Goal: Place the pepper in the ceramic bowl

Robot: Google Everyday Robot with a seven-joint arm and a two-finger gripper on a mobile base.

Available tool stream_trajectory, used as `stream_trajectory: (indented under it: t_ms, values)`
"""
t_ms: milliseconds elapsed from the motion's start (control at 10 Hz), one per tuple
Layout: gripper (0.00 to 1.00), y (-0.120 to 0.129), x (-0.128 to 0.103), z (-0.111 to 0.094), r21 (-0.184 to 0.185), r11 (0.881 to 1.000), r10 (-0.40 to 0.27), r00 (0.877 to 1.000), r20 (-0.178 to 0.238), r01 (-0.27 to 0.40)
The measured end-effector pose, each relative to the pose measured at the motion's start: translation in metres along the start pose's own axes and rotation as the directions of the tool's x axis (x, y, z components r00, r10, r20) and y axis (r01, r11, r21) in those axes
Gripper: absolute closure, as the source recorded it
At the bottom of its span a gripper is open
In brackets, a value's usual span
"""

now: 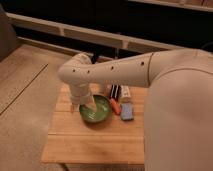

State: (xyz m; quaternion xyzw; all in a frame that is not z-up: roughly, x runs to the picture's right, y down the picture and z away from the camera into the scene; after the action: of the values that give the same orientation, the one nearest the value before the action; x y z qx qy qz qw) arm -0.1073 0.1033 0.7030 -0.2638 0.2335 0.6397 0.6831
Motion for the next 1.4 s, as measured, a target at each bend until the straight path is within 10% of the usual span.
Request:
stream_trajectory:
  t_ms: [700,900,1200,1400]
  values:
    - [0.35,0.016,-0.017,-0.005,-0.015,0.999,-0.050,0.998,0.042,0.051]
    - [0.35,0.031,-0.067,-0.019,0.002,0.985,-0.171,0.973,0.157,0.173]
    - [0.35,-0.011,-0.122,-0.052,0.055,0.968,-0.249,0.924,0.290,0.244]
    - [0.35,-0.024,-0.129,-0.057,0.062,0.969,-0.247,0.919,0.308,0.240]
